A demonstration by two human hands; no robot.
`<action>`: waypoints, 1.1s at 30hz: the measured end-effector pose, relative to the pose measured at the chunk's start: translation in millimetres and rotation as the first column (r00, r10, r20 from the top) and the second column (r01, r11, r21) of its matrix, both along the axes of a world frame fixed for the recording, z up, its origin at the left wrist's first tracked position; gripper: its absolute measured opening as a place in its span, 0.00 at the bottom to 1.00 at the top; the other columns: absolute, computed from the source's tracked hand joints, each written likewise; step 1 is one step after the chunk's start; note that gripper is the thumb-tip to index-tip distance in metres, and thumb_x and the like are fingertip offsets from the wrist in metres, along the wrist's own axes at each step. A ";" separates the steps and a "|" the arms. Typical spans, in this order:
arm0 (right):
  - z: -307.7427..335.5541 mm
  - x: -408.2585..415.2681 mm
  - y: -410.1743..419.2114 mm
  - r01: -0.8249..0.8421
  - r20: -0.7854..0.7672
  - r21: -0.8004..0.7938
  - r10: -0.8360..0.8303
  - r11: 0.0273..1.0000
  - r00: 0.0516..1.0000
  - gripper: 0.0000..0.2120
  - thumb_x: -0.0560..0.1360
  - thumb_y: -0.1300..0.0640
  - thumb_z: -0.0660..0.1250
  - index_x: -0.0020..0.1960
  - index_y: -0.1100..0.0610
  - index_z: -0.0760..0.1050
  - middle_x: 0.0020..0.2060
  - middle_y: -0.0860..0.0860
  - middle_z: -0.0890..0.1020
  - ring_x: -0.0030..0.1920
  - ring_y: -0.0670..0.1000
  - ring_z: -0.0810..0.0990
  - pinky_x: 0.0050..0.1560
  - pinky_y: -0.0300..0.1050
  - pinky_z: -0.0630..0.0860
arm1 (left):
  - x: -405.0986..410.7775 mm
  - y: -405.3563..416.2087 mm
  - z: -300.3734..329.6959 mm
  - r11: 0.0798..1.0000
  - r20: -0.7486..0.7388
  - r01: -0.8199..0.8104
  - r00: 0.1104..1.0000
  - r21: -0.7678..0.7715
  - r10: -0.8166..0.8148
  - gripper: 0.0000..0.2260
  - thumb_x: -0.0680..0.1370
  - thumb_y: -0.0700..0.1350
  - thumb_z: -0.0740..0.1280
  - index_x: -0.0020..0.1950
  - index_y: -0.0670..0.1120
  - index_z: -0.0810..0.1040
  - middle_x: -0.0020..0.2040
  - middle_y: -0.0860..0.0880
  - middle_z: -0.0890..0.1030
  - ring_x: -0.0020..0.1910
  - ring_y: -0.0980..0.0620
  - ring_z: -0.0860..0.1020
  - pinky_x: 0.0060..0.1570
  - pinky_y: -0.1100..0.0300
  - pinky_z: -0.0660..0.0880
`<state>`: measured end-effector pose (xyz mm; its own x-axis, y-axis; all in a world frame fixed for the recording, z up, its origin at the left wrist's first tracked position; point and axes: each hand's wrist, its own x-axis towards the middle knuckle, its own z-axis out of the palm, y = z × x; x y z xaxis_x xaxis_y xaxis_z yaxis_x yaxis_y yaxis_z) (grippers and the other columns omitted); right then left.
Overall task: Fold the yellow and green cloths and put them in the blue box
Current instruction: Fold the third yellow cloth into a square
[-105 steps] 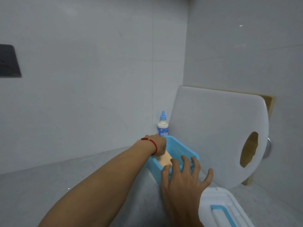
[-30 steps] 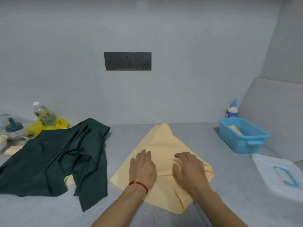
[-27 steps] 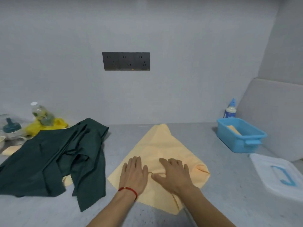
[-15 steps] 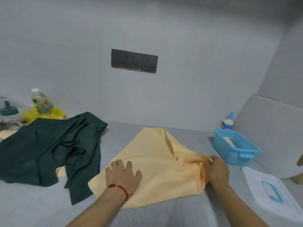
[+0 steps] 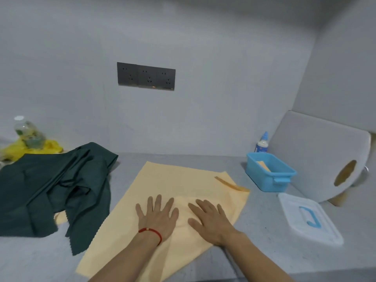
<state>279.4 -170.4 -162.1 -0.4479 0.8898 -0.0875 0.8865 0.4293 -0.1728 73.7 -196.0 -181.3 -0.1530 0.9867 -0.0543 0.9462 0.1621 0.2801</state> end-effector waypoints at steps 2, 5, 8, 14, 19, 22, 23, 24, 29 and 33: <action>-4.0 21.1 -1.1 0.021 -0.051 0.062 -0.018 0.998 0.999 0.25 0.86 0.45 0.49 0.82 0.44 0.54 0.81 0.45 0.57 0.80 0.48 0.53 0.79 0.57 0.46 | 2.9 -1.4 -0.1 0.998 0.002 -0.054 0.999 -0.017 0.054 0.29 0.81 0.66 0.40 0.82 0.61 0.43 0.83 0.52 0.40 0.81 0.44 0.37 0.73 0.33 0.33; 5.2 65.4 -1.6 0.143 -0.161 0.096 -0.126 0.985 0.979 0.29 0.82 0.57 0.55 0.82 0.51 0.54 0.79 0.50 0.64 0.76 0.53 0.64 0.76 0.49 0.58 | 8.0 -0.6 1.6 0.993 0.012 -0.115 0.993 -0.033 0.116 0.30 0.81 0.66 0.39 0.82 0.60 0.41 0.83 0.51 0.38 0.81 0.43 0.35 0.72 0.32 0.32; 5.4 108.9 -20.4 0.326 -0.237 0.148 -0.287 0.934 0.928 0.33 0.77 0.58 0.59 0.81 0.51 0.55 0.71 0.53 0.72 0.67 0.56 0.72 0.66 0.52 0.70 | 13.8 0.7 2.7 0.986 -0.005 -0.158 0.988 -0.062 0.158 0.29 0.82 0.63 0.42 0.82 0.59 0.39 0.82 0.50 0.36 0.80 0.42 0.35 0.72 0.31 0.33; 29.4 116.8 -39.6 0.518 -0.508 0.404 -0.286 0.754 0.812 0.20 0.77 0.61 0.61 0.68 0.49 0.71 0.60 0.52 0.77 0.54 0.57 0.79 0.53 0.54 0.75 | 18.8 2.5 13.4 0.979 -0.032 -0.135 0.991 -0.155 0.131 0.38 0.77 0.70 0.47 0.83 0.58 0.40 0.83 0.48 0.37 0.80 0.40 0.36 0.72 0.29 0.35; 34.5 60.2 -35.8 0.000 -0.198 0.226 0.046 0.974 0.979 0.24 0.85 0.46 0.56 0.80 0.45 0.61 0.80 0.51 0.61 0.79 0.53 0.59 0.78 0.56 0.57 | 18.2 -1.8 18.4 0.970 -0.052 -0.112 0.993 -0.214 0.104 0.50 0.68 0.81 0.49 0.82 0.57 0.38 0.82 0.47 0.34 0.80 0.39 0.34 0.71 0.28 0.34; 10.3 51.7 -27.9 0.063 0.027 -0.049 -0.062 0.997 0.998 0.28 0.84 0.37 0.47 0.82 0.39 0.48 0.83 0.47 0.47 0.82 0.53 0.44 0.80 0.61 0.42 | 19.5 -2.4 18.6 0.970 -0.052 -0.125 0.992 -0.207 0.117 0.52 0.67 0.83 0.48 0.82 0.57 0.37 0.82 0.46 0.34 0.80 0.38 0.33 0.71 0.28 0.34; 4.2 54.6 -26.4 0.090 0.009 -0.041 -0.090 0.995 0.996 0.27 0.84 0.37 0.47 0.82 0.39 0.50 0.83 0.46 0.49 0.82 0.52 0.46 0.80 0.61 0.42 | 19.2 -1.5 19.0 0.970 -0.052 -0.128 0.991 -0.206 0.120 0.52 0.66 0.83 0.47 0.82 0.57 0.38 0.82 0.46 0.34 0.80 0.38 0.33 0.71 0.28 0.34; 0.5 59.3 -26.0 0.101 -0.032 0.001 -0.101 0.995 0.994 0.26 0.85 0.39 0.49 0.82 0.40 0.53 0.82 0.46 0.54 0.81 0.52 0.50 0.79 0.60 0.46 | 18.6 -0.5 19.2 0.969 -0.051 -0.129 0.991 -0.209 0.121 0.52 0.66 0.83 0.47 0.82 0.57 0.38 0.82 0.46 0.34 0.80 0.38 0.33 0.71 0.28 0.34; -2.5 92.4 -30.5 0.111 -0.161 0.287 -0.066 0.951 0.985 0.19 0.83 0.50 0.59 0.74 0.46 0.66 0.59 0.47 0.74 0.61 0.51 0.72 0.65 0.50 0.66 | 15.8 9.0 24.6 0.963 -0.057 -0.151 0.988 -0.226 0.141 0.53 0.65 0.83 0.49 0.83 0.57 0.40 0.82 0.44 0.36 0.80 0.37 0.35 0.70 0.26 0.36; 2.7 115.9 -36.6 0.053 -0.155 0.353 0.002 0.934 0.988 0.10 0.80 0.50 0.66 0.58 0.53 0.80 0.49 0.47 0.75 0.53 0.52 0.74 0.53 0.45 0.65 | 18.3 6.1 33.9 0.977 -0.068 -0.096 0.994 -0.188 0.085 0.46 0.68 0.80 0.53 0.79 0.55 0.60 0.80 0.42 0.55 0.79 0.39 0.51 0.67 0.30 0.53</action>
